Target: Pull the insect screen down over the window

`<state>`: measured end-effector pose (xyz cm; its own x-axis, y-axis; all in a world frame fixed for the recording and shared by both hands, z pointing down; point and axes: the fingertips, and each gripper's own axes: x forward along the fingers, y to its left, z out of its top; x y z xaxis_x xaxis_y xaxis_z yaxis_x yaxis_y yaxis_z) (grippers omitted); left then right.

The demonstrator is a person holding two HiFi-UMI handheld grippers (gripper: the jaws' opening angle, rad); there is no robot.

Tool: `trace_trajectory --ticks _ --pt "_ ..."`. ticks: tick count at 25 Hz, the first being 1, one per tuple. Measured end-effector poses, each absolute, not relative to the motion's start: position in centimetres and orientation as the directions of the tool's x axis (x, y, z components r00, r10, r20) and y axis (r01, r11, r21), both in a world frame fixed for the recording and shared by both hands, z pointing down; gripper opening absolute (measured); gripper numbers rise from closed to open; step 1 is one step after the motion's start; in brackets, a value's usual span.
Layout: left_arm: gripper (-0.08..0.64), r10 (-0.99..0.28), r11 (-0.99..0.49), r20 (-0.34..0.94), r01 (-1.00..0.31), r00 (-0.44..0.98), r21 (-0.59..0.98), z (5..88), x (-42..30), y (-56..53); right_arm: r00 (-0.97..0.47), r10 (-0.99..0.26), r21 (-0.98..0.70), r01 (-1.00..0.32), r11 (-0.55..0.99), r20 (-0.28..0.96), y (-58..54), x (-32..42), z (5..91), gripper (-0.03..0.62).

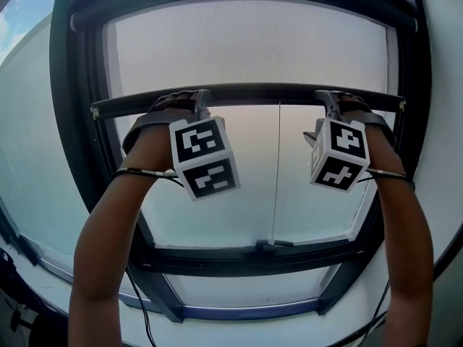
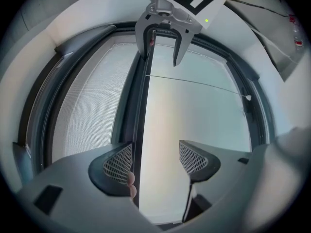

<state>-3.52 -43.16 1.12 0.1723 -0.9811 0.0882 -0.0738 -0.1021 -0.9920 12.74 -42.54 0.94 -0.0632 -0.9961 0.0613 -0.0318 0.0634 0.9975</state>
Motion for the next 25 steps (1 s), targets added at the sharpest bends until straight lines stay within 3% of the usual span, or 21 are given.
trace_trajectory --ticks 8,25 --pt "0.304 -0.94 -0.299 0.282 -0.065 0.189 -0.952 6.8 -3.5 -42.5 -0.019 -0.974 0.974 0.011 0.228 0.228 -42.2 12.8 6.4 0.298" --pt "0.304 -0.88 -0.449 0.434 -0.04 0.192 -0.893 12.5 -4.0 -41.7 -0.007 -0.93 0.93 0.012 0.368 0.368 -41.5 12.4 12.0 0.298"
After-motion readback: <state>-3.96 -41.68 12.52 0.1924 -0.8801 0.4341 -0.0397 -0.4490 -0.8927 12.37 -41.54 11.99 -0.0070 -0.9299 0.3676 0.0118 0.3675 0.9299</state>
